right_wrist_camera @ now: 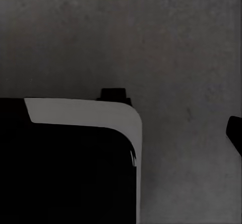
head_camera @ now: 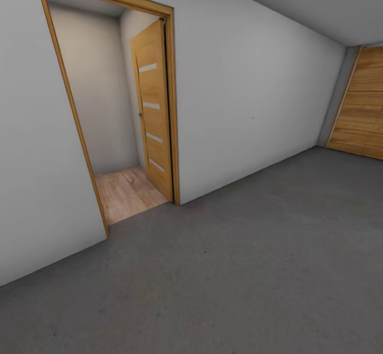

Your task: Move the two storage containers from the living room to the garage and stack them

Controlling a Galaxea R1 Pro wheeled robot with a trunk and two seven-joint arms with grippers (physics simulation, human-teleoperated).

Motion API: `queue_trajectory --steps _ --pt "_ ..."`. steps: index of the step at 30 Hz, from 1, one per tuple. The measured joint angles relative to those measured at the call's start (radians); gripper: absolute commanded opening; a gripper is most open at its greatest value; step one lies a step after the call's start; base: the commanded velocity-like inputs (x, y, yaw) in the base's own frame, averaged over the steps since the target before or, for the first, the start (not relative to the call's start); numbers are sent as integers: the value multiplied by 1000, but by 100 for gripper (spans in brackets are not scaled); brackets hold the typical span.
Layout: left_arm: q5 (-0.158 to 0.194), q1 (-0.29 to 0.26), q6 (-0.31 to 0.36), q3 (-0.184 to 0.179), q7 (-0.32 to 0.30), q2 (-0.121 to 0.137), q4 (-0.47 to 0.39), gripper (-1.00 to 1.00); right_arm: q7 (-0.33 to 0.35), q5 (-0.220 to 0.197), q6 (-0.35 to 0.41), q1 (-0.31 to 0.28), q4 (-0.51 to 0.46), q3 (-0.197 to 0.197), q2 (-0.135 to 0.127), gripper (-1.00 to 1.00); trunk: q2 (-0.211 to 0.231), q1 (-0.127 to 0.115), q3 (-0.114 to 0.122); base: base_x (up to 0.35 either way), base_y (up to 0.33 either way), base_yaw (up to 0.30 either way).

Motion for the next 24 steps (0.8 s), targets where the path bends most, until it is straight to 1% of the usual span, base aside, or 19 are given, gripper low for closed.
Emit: queue_trajectory --steps 3,13,20,24 --pt "0 0 1 0 0 0 0 100 0 0 0 0 0 -1 5 100 0 0 0 325 0 0" --pt "0 2 -7 0 0 -1 0 100 -2 -6 -1 -1 0 -2 1 100 0 0 0 325 0 0" --pt "0 3 -9 0 1 1 0 100 -2 -5 1 0 0 -2 8 100 0 0 0 325 0 0" --pt "0 3 -10 0 1 0 0 100 -2 -3 -1 0 0 -3 5 100 0 0 0 325 0 0"
